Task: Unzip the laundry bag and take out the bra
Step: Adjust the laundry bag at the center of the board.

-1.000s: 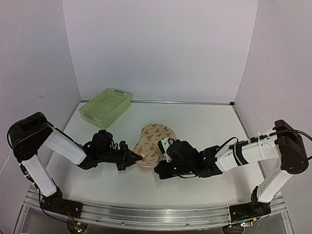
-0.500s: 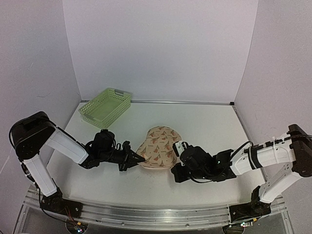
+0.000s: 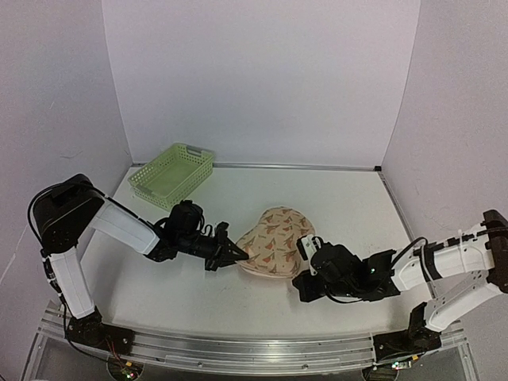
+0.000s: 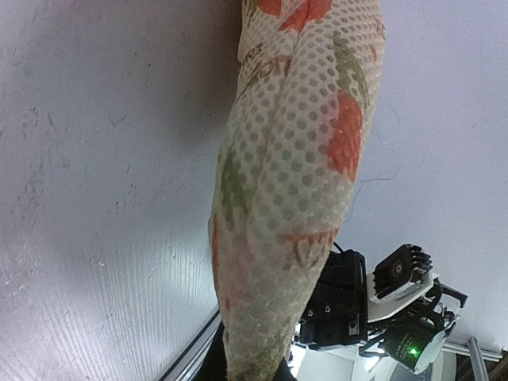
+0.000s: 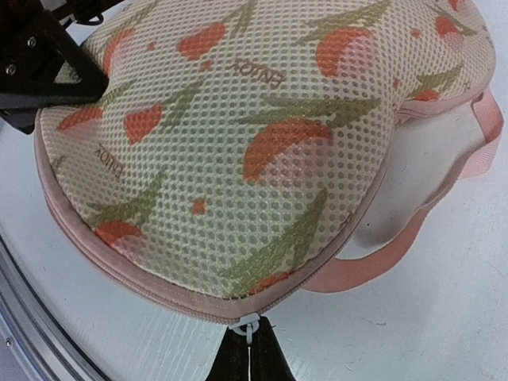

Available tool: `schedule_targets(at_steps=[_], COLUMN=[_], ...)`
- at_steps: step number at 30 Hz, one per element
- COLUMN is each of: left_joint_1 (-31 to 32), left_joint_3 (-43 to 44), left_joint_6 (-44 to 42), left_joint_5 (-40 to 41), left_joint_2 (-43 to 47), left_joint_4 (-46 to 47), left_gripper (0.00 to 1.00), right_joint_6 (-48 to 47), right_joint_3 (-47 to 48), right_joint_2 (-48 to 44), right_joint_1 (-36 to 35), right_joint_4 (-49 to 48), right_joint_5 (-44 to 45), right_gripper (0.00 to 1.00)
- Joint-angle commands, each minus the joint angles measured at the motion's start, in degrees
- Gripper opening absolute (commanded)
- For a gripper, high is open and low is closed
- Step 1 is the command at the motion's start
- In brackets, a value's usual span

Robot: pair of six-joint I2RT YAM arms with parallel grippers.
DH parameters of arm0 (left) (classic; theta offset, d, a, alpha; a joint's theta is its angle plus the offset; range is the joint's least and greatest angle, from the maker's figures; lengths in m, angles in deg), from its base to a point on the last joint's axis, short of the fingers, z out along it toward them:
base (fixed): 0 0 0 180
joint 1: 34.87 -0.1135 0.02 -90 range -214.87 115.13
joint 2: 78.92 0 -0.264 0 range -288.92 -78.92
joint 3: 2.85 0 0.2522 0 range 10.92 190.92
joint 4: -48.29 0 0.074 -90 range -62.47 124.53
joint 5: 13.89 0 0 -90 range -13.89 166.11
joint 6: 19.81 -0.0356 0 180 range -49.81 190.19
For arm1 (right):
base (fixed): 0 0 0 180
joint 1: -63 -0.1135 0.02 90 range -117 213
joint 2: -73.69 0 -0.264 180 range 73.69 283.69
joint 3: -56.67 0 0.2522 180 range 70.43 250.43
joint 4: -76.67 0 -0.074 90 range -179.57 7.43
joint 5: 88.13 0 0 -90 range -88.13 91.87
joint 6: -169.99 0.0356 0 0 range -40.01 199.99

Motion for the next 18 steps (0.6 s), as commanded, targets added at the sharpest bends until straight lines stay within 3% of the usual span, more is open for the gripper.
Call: schedule_targets(at_steps=[1, 7, 13, 18], left_joint_1=[-2.2, -3.4, -5.5, -6.7], left_joint_3=[6.4, 14.2, 23.7, 30.1], left_joint_6=[-5.8, -11.8, -21.4, -26.1], left_joint_5=[-0.2, -1.3, 1.8, 3.5], left_joint_2=[-1.9, -5.8, -8.2, -9.4], left_joint_4=[-4.2, -12.8, -27.7, -36.2], left_gripper=[0.00, 0.00, 0.00, 0.10], right_joint_6=[2.4, 4.0, 5.7, 5.6], right_joint_3=[-1.8, 0.7, 6.2, 13.8], right_joint_2=[-2.3, 0.4, 5.9, 11.0], right_joint_1=[-1.6, -4.6, -4.9, -4.4], right_joint_4=[0.3, -3.1, -2.9, -1.7], right_joint_5=[-1.0, -1.8, 0.6, 3.0], right_gripper=[0.00, 0.00, 0.00, 0.00])
